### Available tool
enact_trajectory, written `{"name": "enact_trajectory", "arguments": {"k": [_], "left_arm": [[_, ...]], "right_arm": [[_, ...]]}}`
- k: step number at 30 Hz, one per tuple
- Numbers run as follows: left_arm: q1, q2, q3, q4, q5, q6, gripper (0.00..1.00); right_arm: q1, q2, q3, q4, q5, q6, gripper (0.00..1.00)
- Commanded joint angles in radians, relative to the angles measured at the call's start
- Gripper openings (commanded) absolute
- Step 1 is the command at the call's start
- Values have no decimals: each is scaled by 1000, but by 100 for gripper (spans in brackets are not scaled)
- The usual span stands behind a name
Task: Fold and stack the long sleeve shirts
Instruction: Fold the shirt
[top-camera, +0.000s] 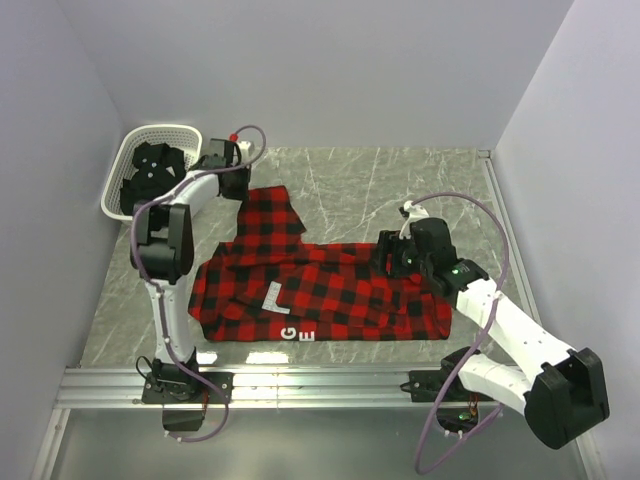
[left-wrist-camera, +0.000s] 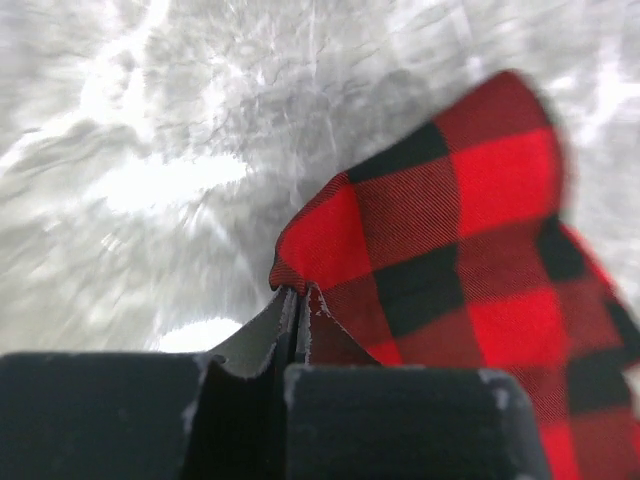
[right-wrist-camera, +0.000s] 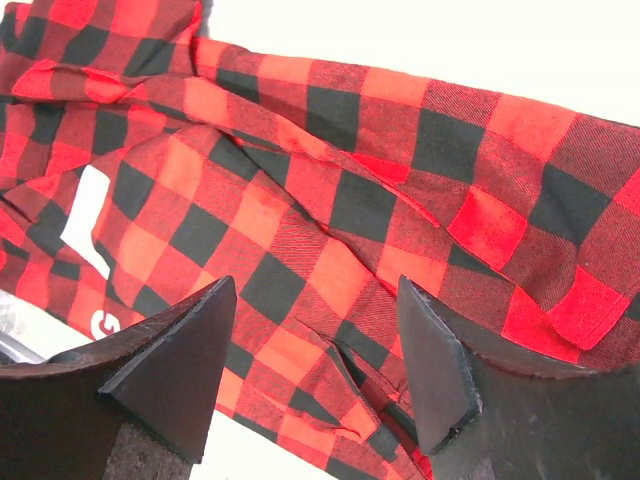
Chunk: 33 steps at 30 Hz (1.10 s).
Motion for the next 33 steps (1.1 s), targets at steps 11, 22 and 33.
{"name": "enact_trajectory", "arguments": {"k": [11, 22, 33], "left_arm": [[-131, -740, -366, -91, 95, -157, 1], [-200, -1212, -840, -111, 312, -385, 1], [-203, -1392, -978, -155, 520, -516, 4]], "right_arm": [[20, -77, 30, 24, -25, -7, 71], [22, -111, 20, 21, -20, 13, 70], [17, 43, 73, -34, 139, 119, 69]]}}
